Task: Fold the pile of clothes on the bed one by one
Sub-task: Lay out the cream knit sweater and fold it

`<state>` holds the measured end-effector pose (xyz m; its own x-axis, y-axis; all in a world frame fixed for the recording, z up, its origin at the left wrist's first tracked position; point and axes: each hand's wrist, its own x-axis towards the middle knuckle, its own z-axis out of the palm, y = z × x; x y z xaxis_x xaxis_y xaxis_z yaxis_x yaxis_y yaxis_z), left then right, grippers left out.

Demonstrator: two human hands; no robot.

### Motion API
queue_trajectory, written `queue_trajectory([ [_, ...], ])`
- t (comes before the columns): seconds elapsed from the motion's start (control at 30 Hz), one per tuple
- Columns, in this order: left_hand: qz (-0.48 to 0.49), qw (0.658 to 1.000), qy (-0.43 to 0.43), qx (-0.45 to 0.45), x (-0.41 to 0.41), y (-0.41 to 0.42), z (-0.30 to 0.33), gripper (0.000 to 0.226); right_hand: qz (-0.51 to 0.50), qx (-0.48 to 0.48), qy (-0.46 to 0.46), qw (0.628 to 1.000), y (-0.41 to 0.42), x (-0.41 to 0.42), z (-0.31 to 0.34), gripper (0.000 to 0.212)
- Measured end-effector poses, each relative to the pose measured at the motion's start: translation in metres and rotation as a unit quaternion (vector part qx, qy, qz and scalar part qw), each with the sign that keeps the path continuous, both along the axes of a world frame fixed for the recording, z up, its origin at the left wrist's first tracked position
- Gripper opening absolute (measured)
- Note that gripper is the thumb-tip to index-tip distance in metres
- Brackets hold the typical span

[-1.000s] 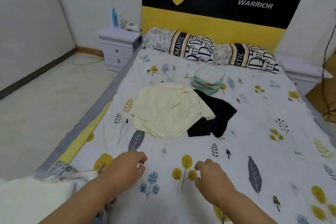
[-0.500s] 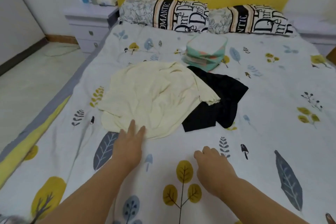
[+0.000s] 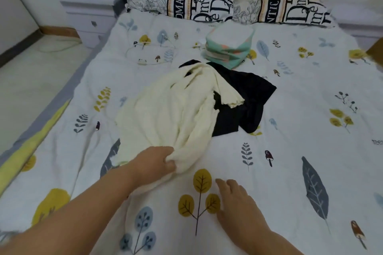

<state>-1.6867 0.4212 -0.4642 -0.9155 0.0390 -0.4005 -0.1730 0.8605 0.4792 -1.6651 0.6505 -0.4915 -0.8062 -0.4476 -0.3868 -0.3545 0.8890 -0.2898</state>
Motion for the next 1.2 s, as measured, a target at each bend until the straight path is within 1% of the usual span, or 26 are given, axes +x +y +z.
queue_trajectory([
  [0.03,-0.006,0.999,-0.008,0.038,0.010,0.006,0.014,0.020,-0.009,-0.025,-0.002,1.000,-0.004,0.003,0.012,0.066],
  [0.1,0.004,0.991,0.001,0.134,0.029,0.015,0.048,0.010,-0.029,-0.106,-0.043,0.993,-0.014,0.010,0.040,0.089],
  [0.17,0.062,0.965,0.013,0.253,0.043,0.025,0.092,0.010,-0.053,-0.221,-0.108,0.968,-0.027,0.019,0.073,0.109],
  [0.2,0.093,0.944,0.022,0.316,0.049,0.029,0.115,0.010,-0.059,-0.280,-0.129,0.949,-0.034,0.025,0.090,0.111],
  [0.23,0.116,0.920,0.031,0.372,0.053,0.033,0.137,0.012,-0.068,-0.337,-0.138,0.929,-0.041,0.030,0.105,0.107],
  [0.3,0.140,0.868,0.048,0.473,0.062,0.040,0.180,0.024,-0.108,-0.432,-0.120,0.887,-0.049,0.038,0.140,0.089],
  [0.37,0.165,0.813,0.068,0.554,0.072,0.045,0.219,0.029,-0.144,-0.477,-0.068,0.864,-0.049,0.038,0.180,0.069],
  [0.4,0.180,0.797,0.087,0.570,0.077,0.047,0.235,0.028,-0.145,-0.485,-0.042,0.862,-0.047,0.037,0.202,0.062],
  [0.43,0.196,0.793,0.108,0.566,0.083,0.050,0.251,0.025,-0.140,-0.488,-0.022,0.861,-0.043,0.037,0.223,0.056],
  [0.47,0.210,0.805,0.137,0.537,0.088,0.052,0.262,0.023,-0.139,-0.489,-0.010,0.861,-0.038,0.038,0.245,0.052],
  [0.53,0.227,0.857,0.178,0.426,0.101,0.054,0.281,0.025,-0.171,-0.494,-0.013,0.853,-0.028,0.041,0.285,0.040],
  [0.57,0.219,0.881,0.171,0.383,0.108,0.054,0.291,0.032,-0.195,-0.501,-0.021,0.843,-0.022,0.043,0.304,0.036],
  [0.6,0.191,0.900,0.144,0.364,0.117,0.054,0.299,0.042,-0.215,-0.513,-0.033,0.830,-0.017,0.046,0.322,0.034],
  [0.63,0.150,0.908,0.103,0.378,0.126,0.053,0.306,0.049,-0.232,-0.526,-0.045,0.817,-0.011,0.049,0.340,0.031],
  [0.67,0.095,0.910,0.056,0.399,0.137,0.054,0.313,0.049,-0.243,-0.539,-0.056,0.804,-0.005,0.053,0.357,0.026],
  [0.7,0.043,0.908,0.021,0.416,0.147,0.056,0.320,0.042,-0.252,-0.552,-0.067,0.792,0.000,0.059,0.373,0.021],
  [0.73,0.013,0.907,0.016,0.421,0.155,0.059,0.326,0.035,-0.257,-0.566,-0.080,0.779,0.005,0.065,0.389,0.020],
  [0.77,0.013,0.908,0.038,0.418,0.162,0.062,0.332,0.031,-0.260,-0.578,-0.093,0.768,0.009,0.071,0.401,0.022],
  [0.8,0.045,0.912,0.090,0.397,0.166,0.064,0.339,0.021,-0.263,-0.585,-0.105,0.760,0.014,0.077,0.412,0.024],
  [0.83,0.091,0.907,0.140,0.387,0.168,0.065,0.350,0.010,-0.266,-0.585,-0.110,0.758,0.019,0.083,0.422,0.025],
  [0.9,0.165,0.879,0.211,0.395,0.172,0.063,0.376,0.023,-0.274,-0.572,-0.110,0.766,0.030,0.096,0.438,0.027],
  [0.97,0.194,0.840,0.248,0.442,0.174,0.061,0.413,0.033,-0.279,-0.561,-0.110,0.772,0.041,0.109,0.449,0.025],
  [1.03,0.191,0.809,0.251,0.496,0.178,0.064,0.448,0.041,-0.272,-0.538,-0.118,0.789,0.051,0.123,0.455,0.017],
  [1.07,0.189,0.802,0.243,0.512,0.181,0.067,0.464,0.043,-0.267,-0.513,-0.120,0.807,0.055,0.131,0.458,0.010],
  [1.13,0.180,0.807,0.228,0.514,0.185,0.074,0.491,0.038,-0.272,-0.445,-0.128,0.843,0.063,0.146,0.464,0.015],
  [1.2,0.170,0.823,0.223,0.494,0.191,0.080,0.512,0.031,-0.297,-0.396,-0.124,0.860,0.070,0.155,0.471,0.018],
])
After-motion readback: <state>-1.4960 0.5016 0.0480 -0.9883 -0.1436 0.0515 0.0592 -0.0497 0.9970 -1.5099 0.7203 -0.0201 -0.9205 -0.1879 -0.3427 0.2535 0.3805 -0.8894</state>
